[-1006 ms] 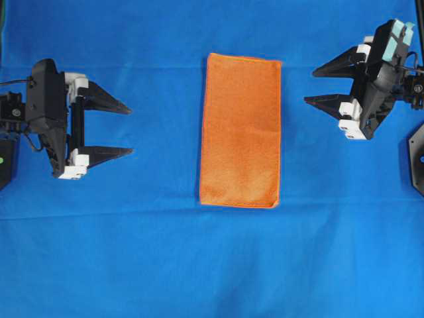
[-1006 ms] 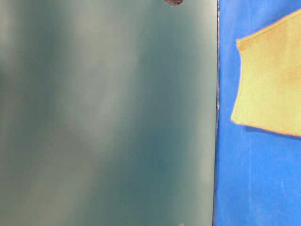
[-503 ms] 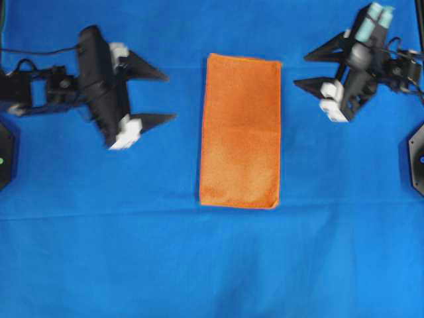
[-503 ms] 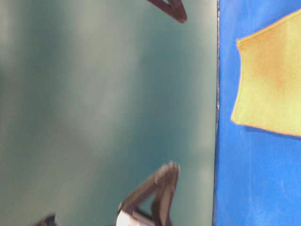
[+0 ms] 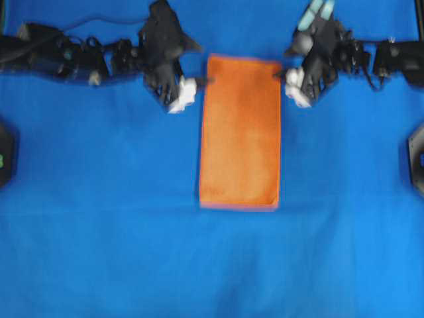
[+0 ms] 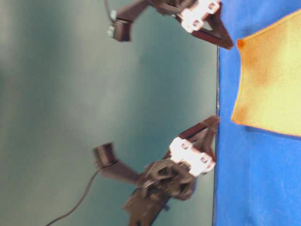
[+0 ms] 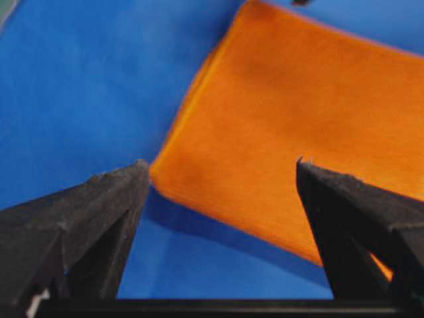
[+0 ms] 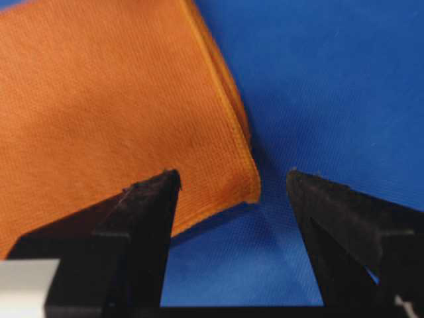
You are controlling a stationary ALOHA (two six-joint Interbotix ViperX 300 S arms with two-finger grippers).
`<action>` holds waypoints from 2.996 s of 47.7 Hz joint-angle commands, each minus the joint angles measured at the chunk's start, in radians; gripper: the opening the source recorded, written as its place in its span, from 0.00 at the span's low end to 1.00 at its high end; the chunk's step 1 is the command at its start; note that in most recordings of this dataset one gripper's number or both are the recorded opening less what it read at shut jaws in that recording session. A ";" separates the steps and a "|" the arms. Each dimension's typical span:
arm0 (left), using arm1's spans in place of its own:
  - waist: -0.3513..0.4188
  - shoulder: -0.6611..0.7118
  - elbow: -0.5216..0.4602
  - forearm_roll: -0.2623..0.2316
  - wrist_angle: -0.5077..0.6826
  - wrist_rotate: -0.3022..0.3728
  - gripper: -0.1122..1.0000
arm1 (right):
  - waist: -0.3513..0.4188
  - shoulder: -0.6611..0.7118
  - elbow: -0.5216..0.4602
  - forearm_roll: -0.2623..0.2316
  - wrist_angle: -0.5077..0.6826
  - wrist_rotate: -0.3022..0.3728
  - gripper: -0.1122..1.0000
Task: Fold the orange towel.
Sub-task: 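Move both grippers to the top corners of the vertical strip and pinch, then pull the top corners down toward the bottom edge, folding the strip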
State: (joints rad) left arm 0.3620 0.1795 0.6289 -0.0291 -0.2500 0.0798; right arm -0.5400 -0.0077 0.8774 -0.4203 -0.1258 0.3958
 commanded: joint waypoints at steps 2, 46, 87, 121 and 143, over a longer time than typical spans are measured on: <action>0.017 0.052 -0.040 0.000 -0.057 0.002 0.88 | -0.008 0.035 -0.031 0.000 -0.035 0.002 0.69; 0.043 0.196 -0.094 0.002 -0.092 0.054 0.13 | -0.029 0.140 -0.057 0.008 -0.087 0.012 0.13; 0.097 0.086 -0.110 0.002 -0.048 0.173 0.13 | -0.078 0.012 -0.069 0.028 -0.049 0.002 0.13; -0.133 -0.173 0.049 0.002 0.181 0.104 0.13 | 0.224 -0.221 0.034 0.110 0.066 0.021 0.13; -0.328 -0.120 0.089 0.002 0.186 0.071 0.13 | 0.428 -0.152 0.044 0.229 0.121 0.021 0.13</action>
State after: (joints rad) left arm 0.0414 0.0445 0.7210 -0.0276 -0.0491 0.1519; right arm -0.1120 -0.1703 0.9281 -0.1979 -0.0061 0.4172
